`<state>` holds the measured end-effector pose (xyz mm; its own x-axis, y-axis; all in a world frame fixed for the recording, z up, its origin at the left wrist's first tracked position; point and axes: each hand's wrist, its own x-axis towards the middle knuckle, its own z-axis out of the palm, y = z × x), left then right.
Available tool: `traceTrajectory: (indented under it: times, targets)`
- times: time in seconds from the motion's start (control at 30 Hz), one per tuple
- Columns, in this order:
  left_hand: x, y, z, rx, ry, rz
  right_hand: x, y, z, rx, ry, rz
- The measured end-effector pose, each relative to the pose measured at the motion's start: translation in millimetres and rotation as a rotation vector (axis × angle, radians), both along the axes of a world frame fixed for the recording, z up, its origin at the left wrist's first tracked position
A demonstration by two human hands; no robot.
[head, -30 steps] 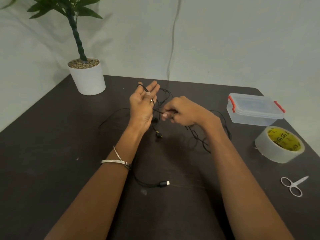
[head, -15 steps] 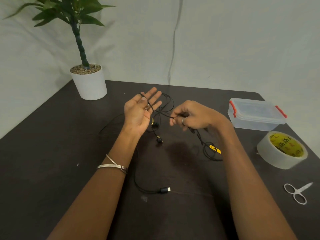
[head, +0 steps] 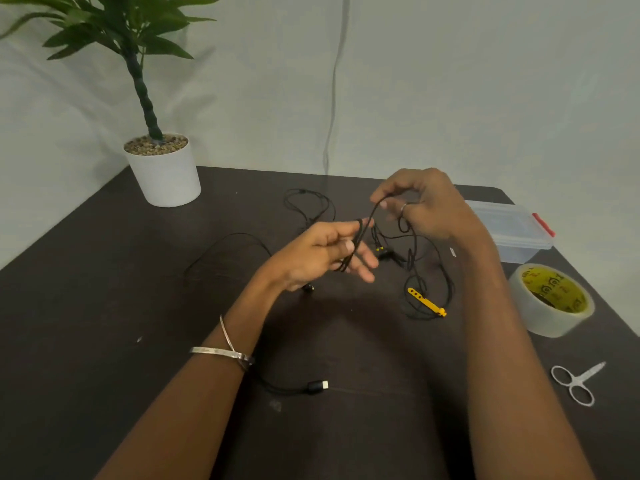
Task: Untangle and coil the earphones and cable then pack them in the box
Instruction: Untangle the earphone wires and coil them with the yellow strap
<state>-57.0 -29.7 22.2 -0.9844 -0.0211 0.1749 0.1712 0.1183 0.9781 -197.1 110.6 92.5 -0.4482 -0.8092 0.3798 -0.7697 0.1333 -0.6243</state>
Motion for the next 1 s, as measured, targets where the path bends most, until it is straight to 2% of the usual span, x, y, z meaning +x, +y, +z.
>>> traceTrajectory:
  times: [0.13, 0.33, 0.4, 0.47, 0.57, 0.6, 0.7, 0.77, 0.87, 1.0]
  targets:
    - [1.6, 2.1, 4.5, 0.102, -0.014, -0.119, -3.9, -2.0, -8.5, -0.042, -0.064, -0.013]
    - [1.2, -14.9, -1.1, 0.141, -0.018, 0.134, -9.0, 4.6, -4.2, -0.163, -0.161, -0.079]
    - [0.6, -18.7, -2.1, -0.003, -0.04, 0.264, -10.4, 8.8, 0.7, -0.141, -0.101, -0.097]
    - [-0.4, -18.3, -2.9, -0.261, -0.058, 0.364, -8.9, 9.1, 4.3, -0.091, -0.05, -0.113]
    - [-0.8, -15.1, -4.3, -0.554, -0.044, 0.399, -0.8, 0.4, 5.9, -0.106, -0.14, -0.152]
    - [-2.2, -13.7, -4.5, -0.577, -0.039, 0.413, 1.0, -2.6, 5.5, -0.125, -0.198, -0.18]
    - [-6.3, -12.6, -2.8, -0.464, -0.048, 0.489, 1.9, -5.8, 4.4, -0.132, -0.333, -0.242]
    - [-7.6, -12.8, -6.7, -0.441, 0.06, 0.55, 1.5, -5.6, 1.7, -0.045, -0.334, -0.247]
    - [-10.2, -14.6, -12.5, -0.543, 0.221, 0.69, 4.0, -7.8, -7.1, 0.171, -0.348, -0.177]
    - [-7.4, -26.4, -15.8, -0.717, 0.255, 0.946, 9.0, -2.3, -13.4, 0.517, -0.469, 0.085]
